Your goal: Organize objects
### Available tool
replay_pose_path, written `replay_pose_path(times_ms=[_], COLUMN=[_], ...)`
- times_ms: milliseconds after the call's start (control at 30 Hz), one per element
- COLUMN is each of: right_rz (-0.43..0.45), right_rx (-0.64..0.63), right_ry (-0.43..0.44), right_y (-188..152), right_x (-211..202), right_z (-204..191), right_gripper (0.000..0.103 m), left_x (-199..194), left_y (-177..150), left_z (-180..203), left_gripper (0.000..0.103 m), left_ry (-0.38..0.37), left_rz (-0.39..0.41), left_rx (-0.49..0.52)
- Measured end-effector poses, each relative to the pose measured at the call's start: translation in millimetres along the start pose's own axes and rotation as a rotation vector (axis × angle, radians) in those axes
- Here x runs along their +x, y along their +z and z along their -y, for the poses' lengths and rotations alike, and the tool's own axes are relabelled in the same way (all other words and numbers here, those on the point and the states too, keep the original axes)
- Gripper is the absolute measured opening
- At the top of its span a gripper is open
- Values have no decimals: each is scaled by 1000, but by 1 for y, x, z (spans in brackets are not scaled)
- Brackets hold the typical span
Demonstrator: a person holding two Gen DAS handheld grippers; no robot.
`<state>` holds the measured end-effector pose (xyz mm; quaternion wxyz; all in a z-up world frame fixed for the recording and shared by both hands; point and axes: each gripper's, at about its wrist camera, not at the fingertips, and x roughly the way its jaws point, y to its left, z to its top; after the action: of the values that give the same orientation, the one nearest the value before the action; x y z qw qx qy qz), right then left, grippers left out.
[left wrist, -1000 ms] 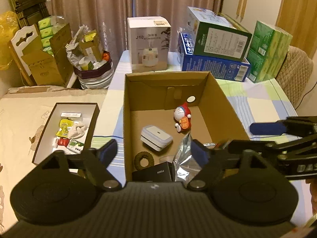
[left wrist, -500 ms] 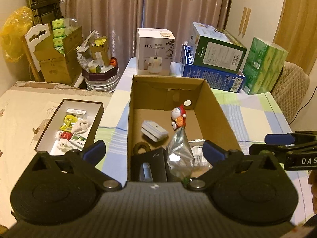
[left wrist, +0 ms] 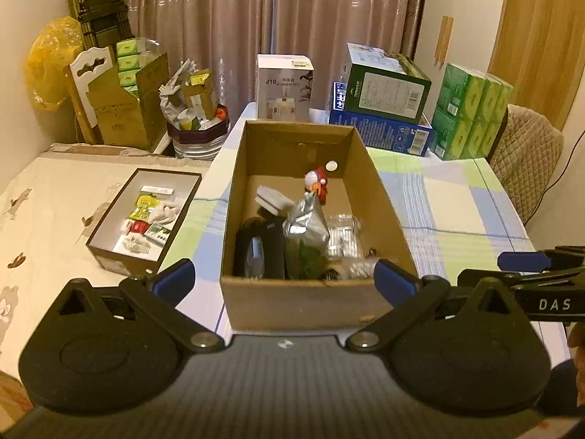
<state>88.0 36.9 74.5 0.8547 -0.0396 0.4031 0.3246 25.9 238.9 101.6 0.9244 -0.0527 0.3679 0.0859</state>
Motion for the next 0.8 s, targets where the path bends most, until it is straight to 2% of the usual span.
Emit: replay_pose_path(times_ms=[333,800], right_rz=[10,-25], right_rx=[26,26], right_ry=[-19,-39], right_y=[-34,-54], right_x=[-35,-38], right_z=[-1,4], right_gripper=[71,72], left_x=[-31,-31], left_y=[-29,-54], left_z=[18,31], left_gripper=[102,102], left_ry=[-5,5], left_rz=[-9,-44], left_rx=[-18,4])
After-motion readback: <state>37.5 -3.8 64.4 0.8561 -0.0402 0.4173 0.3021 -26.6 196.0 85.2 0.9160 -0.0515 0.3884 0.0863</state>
